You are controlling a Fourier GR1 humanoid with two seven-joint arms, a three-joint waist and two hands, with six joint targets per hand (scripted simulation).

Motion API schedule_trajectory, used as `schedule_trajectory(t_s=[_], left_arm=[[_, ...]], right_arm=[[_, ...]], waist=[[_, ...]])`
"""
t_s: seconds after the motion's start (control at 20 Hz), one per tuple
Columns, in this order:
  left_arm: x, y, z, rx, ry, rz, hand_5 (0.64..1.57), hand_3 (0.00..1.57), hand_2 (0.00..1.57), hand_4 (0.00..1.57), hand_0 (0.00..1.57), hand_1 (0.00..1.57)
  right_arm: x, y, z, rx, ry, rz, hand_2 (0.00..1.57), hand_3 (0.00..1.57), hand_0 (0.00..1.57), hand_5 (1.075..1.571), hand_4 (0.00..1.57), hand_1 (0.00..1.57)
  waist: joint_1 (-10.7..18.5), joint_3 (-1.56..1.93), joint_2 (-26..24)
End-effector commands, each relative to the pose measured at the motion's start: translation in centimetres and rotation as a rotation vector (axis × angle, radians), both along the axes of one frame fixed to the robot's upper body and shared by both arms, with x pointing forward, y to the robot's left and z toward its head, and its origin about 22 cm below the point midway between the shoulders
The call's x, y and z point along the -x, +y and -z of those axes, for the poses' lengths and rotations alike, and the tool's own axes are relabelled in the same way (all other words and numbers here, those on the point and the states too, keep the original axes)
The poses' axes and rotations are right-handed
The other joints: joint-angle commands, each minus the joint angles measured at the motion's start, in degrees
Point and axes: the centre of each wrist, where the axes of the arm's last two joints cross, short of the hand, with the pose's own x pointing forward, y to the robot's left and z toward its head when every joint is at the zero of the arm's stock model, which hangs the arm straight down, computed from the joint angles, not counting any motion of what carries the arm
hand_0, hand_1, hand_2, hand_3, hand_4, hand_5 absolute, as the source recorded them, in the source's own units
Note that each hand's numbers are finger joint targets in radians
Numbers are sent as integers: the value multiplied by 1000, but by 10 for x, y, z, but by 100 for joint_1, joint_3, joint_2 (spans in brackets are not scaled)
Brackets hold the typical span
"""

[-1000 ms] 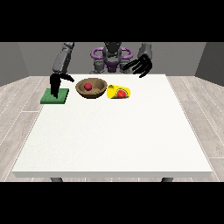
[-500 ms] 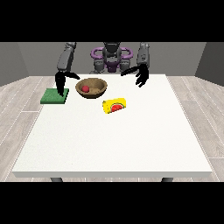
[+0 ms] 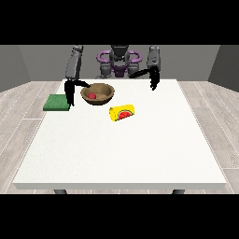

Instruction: Pick the cup and pour the ball into the bowl, then pick the bowl and place it on the pad

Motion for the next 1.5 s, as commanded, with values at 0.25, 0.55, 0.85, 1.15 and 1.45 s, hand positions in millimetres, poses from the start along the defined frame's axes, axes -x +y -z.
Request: schedule_trajectory(t_s=[0.25, 0.55, 0.85, 1.15, 1.45], left_arm=[[3, -13, -16, -19, -44, 78, 1558, 0, 0, 0, 0, 0], [0, -11, -19, -20, -16, 78, 1562, 0, 0, 0, 0, 0], [6, 29, 11, -13, 63, 12, 1564, 0, 0, 0, 0, 0], [-1, 16, -24, 3, -12, 47, 1567, 0, 0, 0, 0, 0], [-3, 28, -22, 5, 32, 45, 1569, 0, 0, 0, 0, 0]], right_arm=[[8, 5, 17, -69, -1, 56, 0, 0, 0, 1525, 151, 0], [10, 39, 25, -92, 49, 49, 0, 0, 0, 1532, 233, 0], [-11, 69, 7, -101, 133, 16, 0, 0, 0, 1552, 384, 0], [25, 45, 47, 65, 270, 108, 1571, 823, 1570, 1570, 656, 1570], [3, 50, 26, 161, 351, 122, 1571, 1571, 1571, 1551, 1034, 1571]], waist=[[414, 36, 388], [506, 32, 46], [155, 32, -393], [468, 31, 83], [421, 28, -242]])
